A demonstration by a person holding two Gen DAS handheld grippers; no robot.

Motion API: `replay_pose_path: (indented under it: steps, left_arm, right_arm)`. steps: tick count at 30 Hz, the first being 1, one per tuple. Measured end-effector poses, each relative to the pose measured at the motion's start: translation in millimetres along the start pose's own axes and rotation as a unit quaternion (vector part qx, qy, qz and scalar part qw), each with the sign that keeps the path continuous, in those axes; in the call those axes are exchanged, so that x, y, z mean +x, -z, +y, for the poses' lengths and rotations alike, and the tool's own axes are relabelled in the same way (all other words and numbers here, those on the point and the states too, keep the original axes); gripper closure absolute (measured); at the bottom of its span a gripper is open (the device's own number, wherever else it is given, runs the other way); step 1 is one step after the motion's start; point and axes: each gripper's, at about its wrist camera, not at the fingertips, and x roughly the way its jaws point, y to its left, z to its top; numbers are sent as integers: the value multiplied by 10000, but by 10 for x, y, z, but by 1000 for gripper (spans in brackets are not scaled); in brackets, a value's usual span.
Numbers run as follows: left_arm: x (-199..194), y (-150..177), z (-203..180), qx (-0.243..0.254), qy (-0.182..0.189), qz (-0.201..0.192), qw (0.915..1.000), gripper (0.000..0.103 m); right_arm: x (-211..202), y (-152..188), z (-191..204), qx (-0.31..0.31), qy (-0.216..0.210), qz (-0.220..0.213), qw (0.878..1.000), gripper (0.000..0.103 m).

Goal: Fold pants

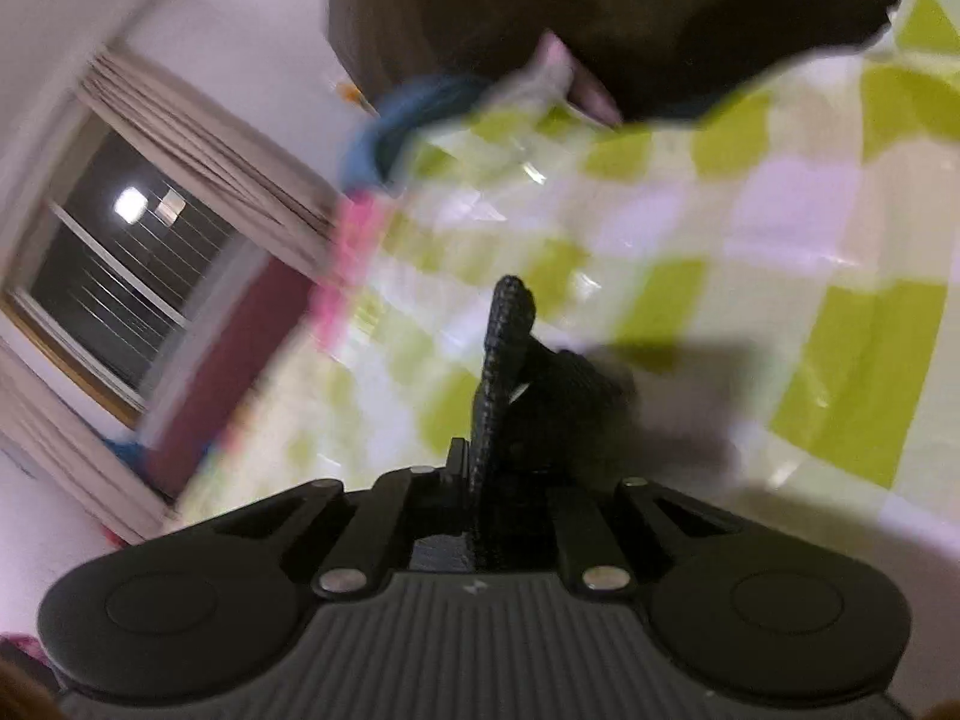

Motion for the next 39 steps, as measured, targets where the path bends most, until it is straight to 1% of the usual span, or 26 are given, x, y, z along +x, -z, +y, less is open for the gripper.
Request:
replay_pose_path:
  steps: [1, 2, 5, 6, 7, 8, 10, 14, 15, 16, 17, 18, 19, 20, 22, 23, 25, 26, 28, 30, 32, 33, 35, 36, 37, 39]
  left_arm:
    - [-11, -4, 9, -29, 5, -3, 10000, 25]
    - [-32, 9, 17, -50, 9, -18, 10000, 25]
    - [-74, 79, 20, -46, 49, -43, 10000, 25]
    - [-85, 91, 16, -26, 50, -58, 10000, 25]
    - [-92, 92, 14, -17, 51, -57, 10000, 25]
    - [-98, 84, 16, -21, 53, -48, 10000, 25]
    - [-121, 61, 22, -41, 55, -86, 9999, 25]
    - [-93, 0, -21, -64, 158, -132, 9998, 25]
    - [-65, -3, -54, -33, 192, -115, 9997, 25]
    - [-31, -3, -93, 13, 202, -89, 9998, 25]
    - [4, -1, -125, 49, 171, -71, 9998, 25]
    - [17, -4, -129, 46, 162, -64, 9998, 25]
    - [3, -13, -104, 5, 191, -53, 9998, 25]
    - [-21, -14, -77, -48, 216, -53, 9997, 25]
    - [-84, 23, -8, -147, 197, -94, 9997, 24]
    - [-122, 62, 30, -177, 158, -101, 9997, 24]
    - [-221, 161, 127, -277, 93, -127, 9995, 24]
    - [-276, 212, 182, -346, 60, -146, 9993, 24]
    - [-427, 347, 331, -536, -54, -193, 9984, 24]
    - [-579, 479, 480, -730, -185, -232, 9969, 24]
    - [-754, 640, 663, -950, -378, -281, 9944, 24]
    - [-836, 720, 749, -1046, -483, -302, 9929, 24]
    - [-996, 908, 934, -1254, -719, -326, 9890, 24]
    - [-1058, 1005, 1023, -1354, -809, -317, 9870, 24]
    - [-1115, 1109, 1110, -1475, -874, -281, 9848, 23]
    - [-1221, 1327, 1265, -1768, -1006, -209, 9789, 23]
  right_arm:
    - [90, 9, -54, 178, -37, 199, 9996, 91]
    - [121, 14, -57, 192, -140, 239, 9994, 90]
    - [174, 37, -32, 314, -548, 168, 9979, 63]
    - [198, 31, -19, 300, -578, 177, 9977, 69]
    - [221, 14, -12, 316, -486, 200, 9981, 77]
    - [234, -10, -35, 418, -395, 193, 9982, 98]
    - [137, -42, -116, 760, -613, -18, 9952, 98]
    - [-196, 22, -172, 1004, -824, -603, 9897, 98]
    - [-258, 43, -196, 1017, -804, -728, 9889, 98]
    - [-262, 64, -193, 835, -617, -788, 9915, 98]
    - [-192, 64, -188, 671, -230, -656, 9953, 98]
    - [-128, 52, -181, 623, 44, -513, 9967, 98]
    - [-132, 47, -161, 591, 81, -520, 9969, 98]
    - [-178, 40, -114, 539, 27, -606, 9967, 98]
    - [-284, 35, 95, 228, -49, -887, 9958, 98]
    - [-321, 53, 255, -93, -15, -968, 9953, 98]
    - [-347, 141, 674, -1054, 183, -1001, 9892, 98]
    - [-346, 240, 921, -1581, 192, -974, 9824, 98]
    - [-318, 463, 1343, -2360, 29, -825, 9682, 98]
    - [-284, 767, 1725, -3010, -158, -599, 9516, 98]
    - [-225, 1172, 2074, -3577, -388, -305, 9325, 98]
    - [-203, 1413, 2240, -3905, -507, -153, 9191, 98]
    - [-93, 1914, 2578, -4606, -717, 70, 8847, 98]
    - [-55, 2149, 2696, -4839, -809, 196, 8712, 98]
    - [-21, 2381, 2812, -5029, -910, 366, 8587, 98]
    - [61, 2789, 3003, -5297, -1101, 681, 8383, 98]
